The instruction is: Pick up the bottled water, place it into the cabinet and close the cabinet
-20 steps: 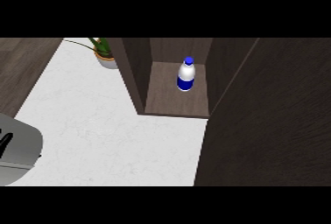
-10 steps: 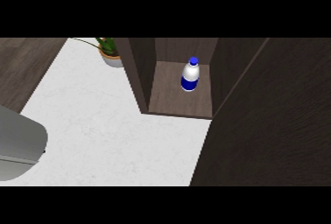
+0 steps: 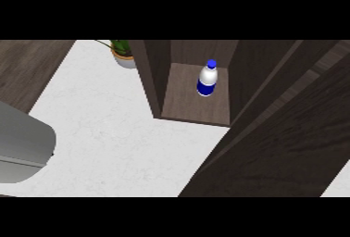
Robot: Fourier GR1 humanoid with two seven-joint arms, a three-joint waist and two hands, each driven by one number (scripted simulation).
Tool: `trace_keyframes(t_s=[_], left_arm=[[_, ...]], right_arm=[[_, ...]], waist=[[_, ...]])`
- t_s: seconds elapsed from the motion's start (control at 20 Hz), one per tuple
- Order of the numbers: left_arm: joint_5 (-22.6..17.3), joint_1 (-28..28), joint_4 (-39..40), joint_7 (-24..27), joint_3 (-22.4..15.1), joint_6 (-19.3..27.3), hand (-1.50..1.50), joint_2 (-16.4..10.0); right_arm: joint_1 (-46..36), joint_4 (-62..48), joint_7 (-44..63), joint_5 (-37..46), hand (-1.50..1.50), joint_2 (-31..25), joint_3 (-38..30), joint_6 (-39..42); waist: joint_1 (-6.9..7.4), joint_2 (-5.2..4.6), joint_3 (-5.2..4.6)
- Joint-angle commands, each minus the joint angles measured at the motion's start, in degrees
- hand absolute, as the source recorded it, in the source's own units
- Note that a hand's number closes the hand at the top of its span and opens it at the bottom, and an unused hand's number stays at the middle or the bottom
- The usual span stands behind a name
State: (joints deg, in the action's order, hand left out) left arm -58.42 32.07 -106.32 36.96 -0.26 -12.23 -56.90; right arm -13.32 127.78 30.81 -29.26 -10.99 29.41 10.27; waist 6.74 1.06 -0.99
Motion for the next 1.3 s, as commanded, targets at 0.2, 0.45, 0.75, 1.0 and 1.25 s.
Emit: trace_keyframes(t_s=[0.2, 0.45, 0.75, 1.0, 1.25], left_arm=[[-1.3, 2.3, 1.6, 1.2, 3.0, -5.4, -1.50, -0.6], [-3.7, 5.7, 5.1, 1.7, 8.7, -11.2, -1.50, -2.6], [-1.3, 11.0, 5.7, 3.8, 11.6, -13.6, -1.50, 2.0], [-0.6, 16.0, 3.9, 3.2, 16.1, -18.0, -1.50, 4.0], [-0.8, 15.6, 2.9, -0.3, 17.4, -17.4, -1.50, 7.0]], right_arm=[[-22.6, -12.2, 10.5, -4.9, 1.50, 10.8, 9.8, -11.6], [-37.9, -21.3, 6.6, -16.4, 1.50, 10.9, 6.5, -12.4], [-43.7, -34.7, 4.7, -23.8, 1.50, 11.0, 3.0, -14.4], [-39.6, -40.9, 7.0, -26.2, 1.50, 10.6, -4.9, -5.7], [-37.8, -49.1, 4.5, -25.1, 1.50, 8.5, -8.4, 2.4]], waist=[[1.09, -0.86, 0.47], [-0.17, -1.06, 0.82], [-3.22, -1.01, 0.94], [-4.55, -1.05, 1.03], [-5.20, -1.24, 1.02]])
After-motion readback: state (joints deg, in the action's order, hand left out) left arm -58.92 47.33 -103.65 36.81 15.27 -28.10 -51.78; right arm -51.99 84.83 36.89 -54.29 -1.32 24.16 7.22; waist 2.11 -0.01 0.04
